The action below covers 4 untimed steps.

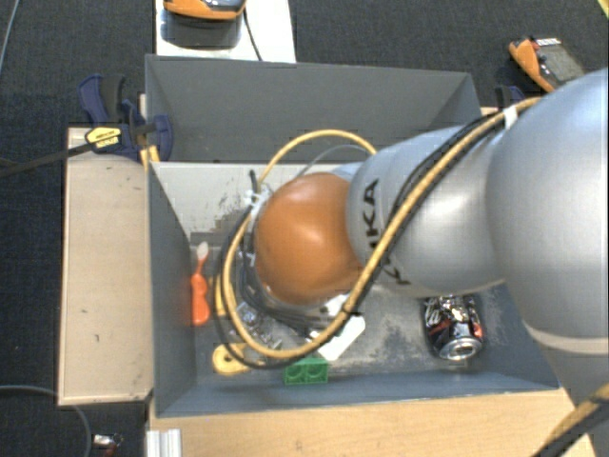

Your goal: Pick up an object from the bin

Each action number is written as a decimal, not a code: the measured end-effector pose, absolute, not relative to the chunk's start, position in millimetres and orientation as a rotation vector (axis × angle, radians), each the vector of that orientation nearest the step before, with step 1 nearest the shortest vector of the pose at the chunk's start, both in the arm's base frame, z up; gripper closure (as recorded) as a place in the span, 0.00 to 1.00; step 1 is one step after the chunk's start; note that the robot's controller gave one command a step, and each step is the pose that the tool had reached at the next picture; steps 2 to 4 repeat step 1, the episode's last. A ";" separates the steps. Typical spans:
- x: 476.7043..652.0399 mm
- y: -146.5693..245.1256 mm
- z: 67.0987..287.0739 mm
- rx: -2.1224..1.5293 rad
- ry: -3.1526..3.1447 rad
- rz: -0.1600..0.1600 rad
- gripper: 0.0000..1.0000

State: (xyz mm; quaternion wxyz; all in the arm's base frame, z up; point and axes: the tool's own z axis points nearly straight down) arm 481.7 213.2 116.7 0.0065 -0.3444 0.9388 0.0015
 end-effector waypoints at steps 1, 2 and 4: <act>481.2 213.2 119.1 -1.073 2.941 0.005 1.00; 481.2 213.2 119.1 -1.073 2.941 0.005 1.00; 481.2 213.2 119.1 -1.073 2.941 0.005 1.00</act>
Offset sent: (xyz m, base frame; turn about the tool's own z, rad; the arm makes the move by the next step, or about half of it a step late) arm 0.0002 0.0001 0.0643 0.0022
